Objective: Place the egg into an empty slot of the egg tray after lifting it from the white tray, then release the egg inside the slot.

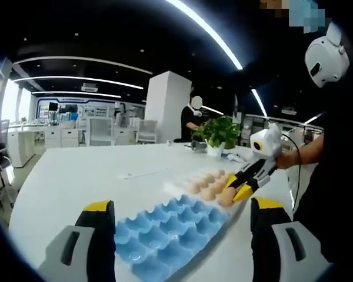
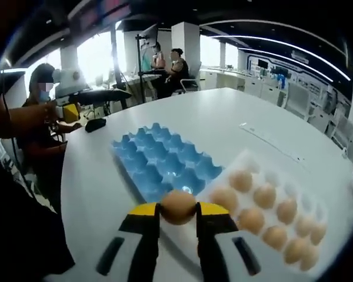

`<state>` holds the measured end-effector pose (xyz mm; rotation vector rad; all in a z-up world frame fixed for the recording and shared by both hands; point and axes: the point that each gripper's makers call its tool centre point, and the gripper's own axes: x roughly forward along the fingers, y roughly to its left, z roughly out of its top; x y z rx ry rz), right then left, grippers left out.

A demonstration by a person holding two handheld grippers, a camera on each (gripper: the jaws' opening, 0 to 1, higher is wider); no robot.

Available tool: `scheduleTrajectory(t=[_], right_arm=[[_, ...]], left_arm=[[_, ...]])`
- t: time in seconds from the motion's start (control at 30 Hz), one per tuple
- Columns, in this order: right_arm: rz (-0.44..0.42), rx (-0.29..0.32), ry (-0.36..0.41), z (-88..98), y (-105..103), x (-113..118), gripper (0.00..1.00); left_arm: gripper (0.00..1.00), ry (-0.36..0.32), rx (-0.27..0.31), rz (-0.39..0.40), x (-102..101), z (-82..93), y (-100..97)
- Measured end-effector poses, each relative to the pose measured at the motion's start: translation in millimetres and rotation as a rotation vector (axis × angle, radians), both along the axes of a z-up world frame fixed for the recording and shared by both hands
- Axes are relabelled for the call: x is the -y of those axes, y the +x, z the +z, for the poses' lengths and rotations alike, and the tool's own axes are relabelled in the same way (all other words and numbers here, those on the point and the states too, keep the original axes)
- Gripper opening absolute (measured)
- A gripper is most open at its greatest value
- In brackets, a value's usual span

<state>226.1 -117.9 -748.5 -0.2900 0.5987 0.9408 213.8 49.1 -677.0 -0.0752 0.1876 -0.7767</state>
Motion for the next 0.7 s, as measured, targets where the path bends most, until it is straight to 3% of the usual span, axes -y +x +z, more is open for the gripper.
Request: scheduleTrajectory(t=[0.27, 0.7], right_arm=[[0.038, -0.01, 0.01, -0.3, -5.9, -24.7, 0.24], [0.108, -0.005, 0.029, 3.3, -8.7, -67.7, 0.24]], left_arm=[[0.95, -0.003, -0.02, -0.015, -3.6, -3.8, -3.8], [0.91, -0.02, -0.002, -0.032, -10.7, 0.9, -0.8]])
